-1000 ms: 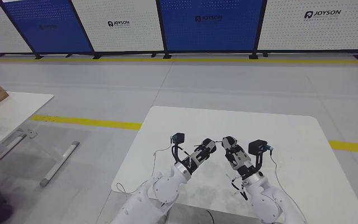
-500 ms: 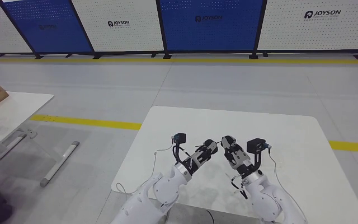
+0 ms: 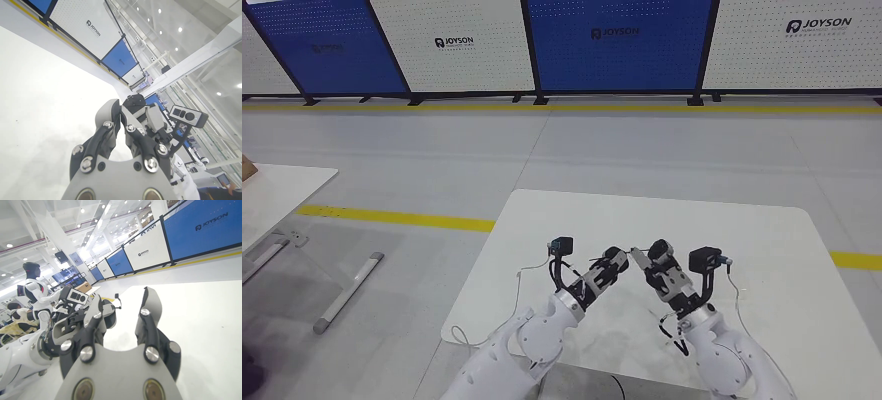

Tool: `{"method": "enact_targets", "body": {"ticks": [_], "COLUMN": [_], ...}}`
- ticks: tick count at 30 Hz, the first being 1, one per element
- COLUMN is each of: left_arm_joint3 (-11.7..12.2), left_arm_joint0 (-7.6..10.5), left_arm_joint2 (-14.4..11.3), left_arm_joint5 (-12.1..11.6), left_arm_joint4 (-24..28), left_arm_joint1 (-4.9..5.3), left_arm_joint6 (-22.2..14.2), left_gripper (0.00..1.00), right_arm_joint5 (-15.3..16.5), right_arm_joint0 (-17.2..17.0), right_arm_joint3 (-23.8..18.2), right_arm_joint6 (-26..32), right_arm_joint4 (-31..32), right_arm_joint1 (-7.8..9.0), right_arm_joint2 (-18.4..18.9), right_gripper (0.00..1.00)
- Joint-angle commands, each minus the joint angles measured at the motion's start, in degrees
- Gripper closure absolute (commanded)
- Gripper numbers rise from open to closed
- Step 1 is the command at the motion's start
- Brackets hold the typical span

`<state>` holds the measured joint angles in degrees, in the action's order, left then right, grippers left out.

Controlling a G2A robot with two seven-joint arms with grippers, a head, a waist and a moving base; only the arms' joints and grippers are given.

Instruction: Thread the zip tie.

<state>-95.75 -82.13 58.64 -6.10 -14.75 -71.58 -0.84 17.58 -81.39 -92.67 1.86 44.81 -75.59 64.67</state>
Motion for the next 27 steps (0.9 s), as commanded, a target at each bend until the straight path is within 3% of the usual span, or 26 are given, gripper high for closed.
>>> {"method": "enact_targets", "body": {"ticks": [1,2,4,5,6,7,9,12,20,27], "left_arm_joint3": [-0.02,-0.07,-0.22,-0.27,-0.33,-0.37,-0.47,-1.02,-2.56,-2.57], "left_arm_joint0": [0.01,-0.03,-0.22,-0.32,-0.43,-0.51,-0.7,-1.15,-2.49,-1.89], "left_arm_joint2": [-0.03,0.01,0.18,0.25,0.31,0.36,0.43,0.39,1.18,0.32], "left_arm_joint5": [0.14,0.2,0.22,0.18,0.1,-0.02,-0.26,-0.65,-1.23,-1.13], "left_arm_joint4": [0.01,0.08,0.22,0.26,0.33,0.4,0.53,0.07,-0.74,-1.52], "left_arm_joint1": [-0.05,-0.06,-0.08,-0.08,-0.08,-0.08,-0.09,-0.05,0.14,-0.02], "left_arm_joint6": [0.22,0.39,0.72,0.83,0.93,1.0,1.06,1.0,1.45,0.65], "left_gripper": [1.0,1.0,1.0,1.0,1.0,1.0,1.0,1.0,1.0,1.0], "right_arm_joint5": [0.01,-0.06,-0.27,-0.33,-0.43,-0.47,-0.63,-0.87,-1.06,-0.72], "right_arm_joint0": [-0.26,-0.38,-0.69,-0.81,-0.9,-0.95,-0.96,-1.05,-1.4,-1.76], "right_arm_joint3": [-0.14,-0.23,-0.38,-0.42,-0.43,-0.43,-0.38,-0.83,-2.11,-2.09], "right_arm_joint6": [-0.48,-0.77,-1.45,-1.62,-1.68,-1.7,-1.75,-2.02,-2.07,-2.75], "right_arm_joint4": [0.74,1.1,1.78,1.94,1.98,1.99,2.01,2.15,3.03,3.35], "right_arm_joint1": [0.06,0.08,0.1,0.11,0.11,0.12,0.12,0.12,0.19,0.21], "right_arm_joint2": [0.15,0.21,0.28,0.29,0.3,0.31,0.39,0.49,0.63,0.6], "right_gripper": [0.0,0.0,0.18,0.16,0.29,0.53,0.65,1.0,1.0,1.0]}}
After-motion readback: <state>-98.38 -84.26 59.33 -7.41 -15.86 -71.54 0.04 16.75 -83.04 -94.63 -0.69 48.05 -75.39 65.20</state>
